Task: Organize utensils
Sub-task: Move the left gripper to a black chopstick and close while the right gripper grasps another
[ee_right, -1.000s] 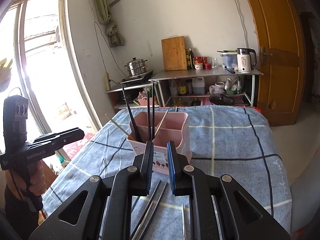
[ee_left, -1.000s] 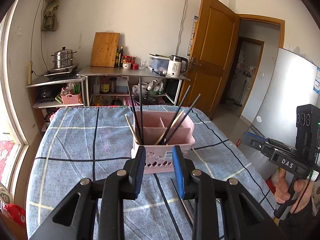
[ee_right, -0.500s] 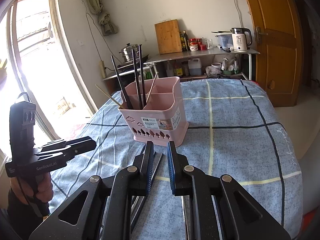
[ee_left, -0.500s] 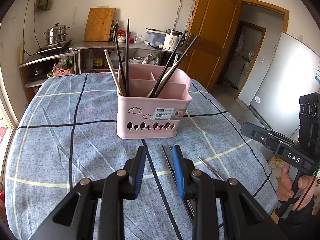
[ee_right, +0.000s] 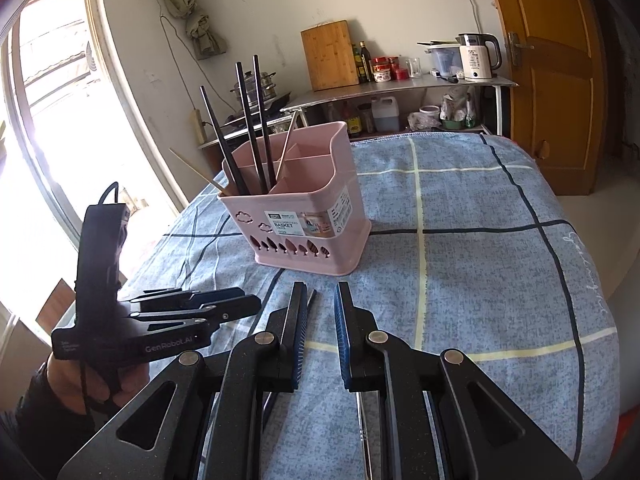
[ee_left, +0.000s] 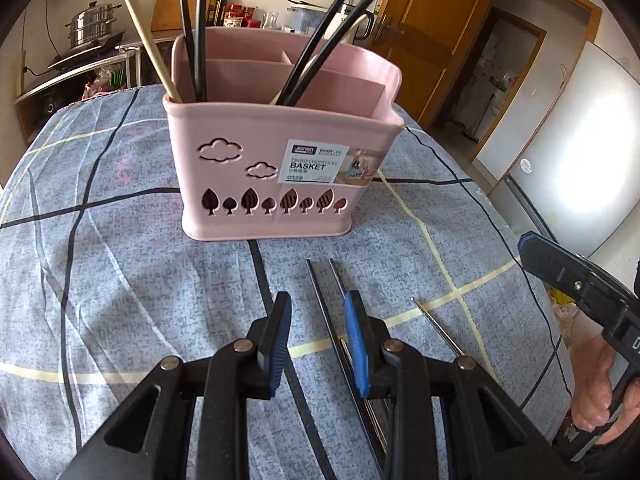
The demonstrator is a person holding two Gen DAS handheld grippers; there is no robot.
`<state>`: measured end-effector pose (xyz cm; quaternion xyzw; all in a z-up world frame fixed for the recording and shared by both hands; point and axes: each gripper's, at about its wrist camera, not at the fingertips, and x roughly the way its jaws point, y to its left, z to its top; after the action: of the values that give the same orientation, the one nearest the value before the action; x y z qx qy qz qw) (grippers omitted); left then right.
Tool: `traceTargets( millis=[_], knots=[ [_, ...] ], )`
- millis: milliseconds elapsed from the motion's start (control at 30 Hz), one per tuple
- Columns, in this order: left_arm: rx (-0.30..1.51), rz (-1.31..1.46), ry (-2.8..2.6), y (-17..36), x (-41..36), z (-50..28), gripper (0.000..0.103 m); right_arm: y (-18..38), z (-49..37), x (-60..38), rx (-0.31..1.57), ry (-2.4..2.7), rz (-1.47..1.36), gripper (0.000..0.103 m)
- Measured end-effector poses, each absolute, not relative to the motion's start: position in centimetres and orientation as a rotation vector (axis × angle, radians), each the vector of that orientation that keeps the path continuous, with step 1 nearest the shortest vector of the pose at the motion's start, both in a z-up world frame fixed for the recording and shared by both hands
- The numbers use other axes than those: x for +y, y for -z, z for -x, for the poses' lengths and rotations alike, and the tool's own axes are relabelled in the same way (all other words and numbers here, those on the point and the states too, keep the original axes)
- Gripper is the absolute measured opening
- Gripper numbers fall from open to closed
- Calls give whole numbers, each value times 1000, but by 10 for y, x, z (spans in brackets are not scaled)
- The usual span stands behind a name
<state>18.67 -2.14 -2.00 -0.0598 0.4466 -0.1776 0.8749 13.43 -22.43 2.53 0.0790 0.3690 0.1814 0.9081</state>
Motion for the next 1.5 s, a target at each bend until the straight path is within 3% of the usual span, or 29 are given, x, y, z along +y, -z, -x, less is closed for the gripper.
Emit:
traceTargets(
  millis=[433, 600, 667, 1500],
  knots=[
    [999, 80, 353, 45, -43, -203, 29, -17, -142, -228, 778, -375, -180, 14],
    [989, 17, 326, 48, -47, -204, 11, -17, -142, -227, 780, -378, -180, 14],
    [988, 6, 331, 48, -47, -206, 9, -17, -143, -227, 781, -380, -180, 14],
    [988, 16, 269, 45, 31, -191, 10, 41, -184, -160, 987, -384, -46, 14]
  ],
)
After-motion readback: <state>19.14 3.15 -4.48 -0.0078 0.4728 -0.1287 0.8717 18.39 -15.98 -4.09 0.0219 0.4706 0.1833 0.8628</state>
